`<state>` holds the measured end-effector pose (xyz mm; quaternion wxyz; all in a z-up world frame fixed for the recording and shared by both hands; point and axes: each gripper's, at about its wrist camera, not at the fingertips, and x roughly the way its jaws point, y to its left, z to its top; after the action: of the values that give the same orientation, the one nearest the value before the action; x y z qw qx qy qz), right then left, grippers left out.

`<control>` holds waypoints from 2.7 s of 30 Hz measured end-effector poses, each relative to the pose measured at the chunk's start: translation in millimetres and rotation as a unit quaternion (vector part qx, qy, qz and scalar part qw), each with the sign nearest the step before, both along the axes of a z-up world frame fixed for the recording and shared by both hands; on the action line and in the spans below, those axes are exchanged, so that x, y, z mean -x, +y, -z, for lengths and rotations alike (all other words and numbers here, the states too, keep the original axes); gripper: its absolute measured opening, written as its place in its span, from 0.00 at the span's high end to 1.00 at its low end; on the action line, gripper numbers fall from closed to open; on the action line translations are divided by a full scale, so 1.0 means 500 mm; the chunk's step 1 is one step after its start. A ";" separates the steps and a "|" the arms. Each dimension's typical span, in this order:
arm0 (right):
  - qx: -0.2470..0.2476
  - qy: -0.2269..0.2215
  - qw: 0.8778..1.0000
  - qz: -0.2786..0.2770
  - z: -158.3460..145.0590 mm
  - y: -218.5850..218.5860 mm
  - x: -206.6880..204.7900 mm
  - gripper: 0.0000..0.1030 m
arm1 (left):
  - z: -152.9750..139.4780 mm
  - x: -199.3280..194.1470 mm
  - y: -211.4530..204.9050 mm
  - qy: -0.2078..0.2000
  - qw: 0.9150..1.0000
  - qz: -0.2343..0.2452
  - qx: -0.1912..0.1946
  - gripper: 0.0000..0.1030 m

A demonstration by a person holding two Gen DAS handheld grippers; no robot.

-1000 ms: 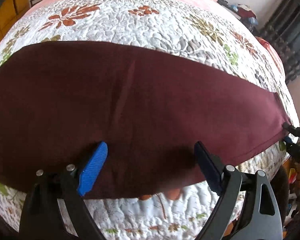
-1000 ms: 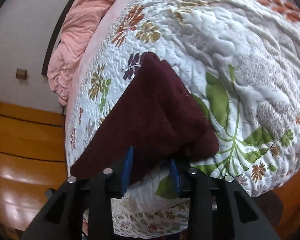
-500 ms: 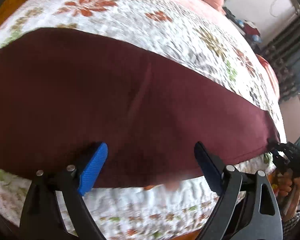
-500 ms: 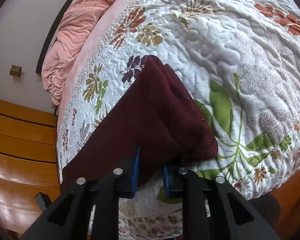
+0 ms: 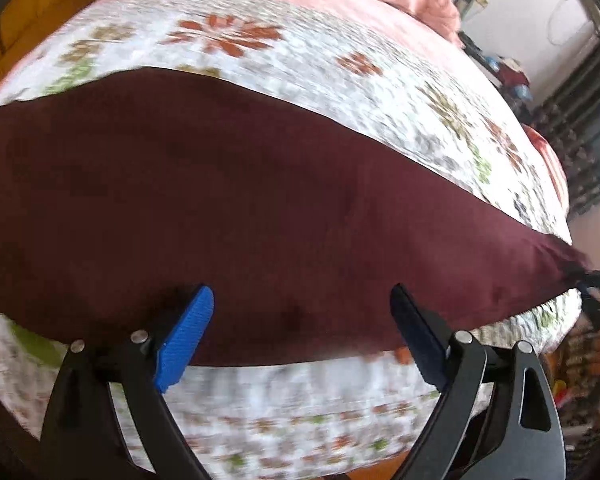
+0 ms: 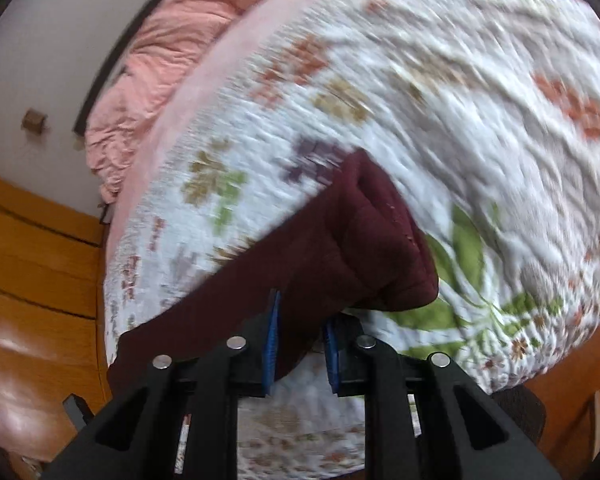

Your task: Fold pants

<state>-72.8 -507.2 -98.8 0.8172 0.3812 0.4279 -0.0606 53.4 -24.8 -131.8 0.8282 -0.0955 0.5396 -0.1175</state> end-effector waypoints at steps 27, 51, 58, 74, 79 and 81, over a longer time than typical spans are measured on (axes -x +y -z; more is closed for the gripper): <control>0.136 -0.042 0.950 -0.279 -0.153 0.561 -0.222 0.81 | -0.013 0.037 0.274 -0.005 0.990 -0.143 0.017 0.13; 0.104 0.026 0.889 -0.446 0.063 0.755 -0.165 0.48 | -0.036 0.039 0.275 0.002 0.989 -0.141 0.037 0.12; 0.074 -0.011 0.915 -0.396 -0.032 0.619 -0.144 0.43 | -0.091 0.017 0.159 -0.034 0.997 -0.059 0.029 0.12; -0.064 0.104 0.953 -0.276 0.154 0.369 -0.148 0.33 | 0.036 -0.012 0.038 0.011 0.999 0.011 -0.032 0.11; -0.079 0.031 0.952 -0.295 0.089 0.368 -0.144 0.67 | 0.020 -0.001 0.042 -0.002 1.000 -0.001 -0.028 0.11; -0.058 0.002 0.954 -0.295 0.045 0.362 -0.134 0.68 | 0.006 0.010 0.046 -0.023 1.000 -0.011 -0.017 0.11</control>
<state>-5.8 -326.4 -121.5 0.7744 0.2851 0.5256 0.2070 48.3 -2.0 -134.6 0.8431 -0.0850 0.5212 -0.1011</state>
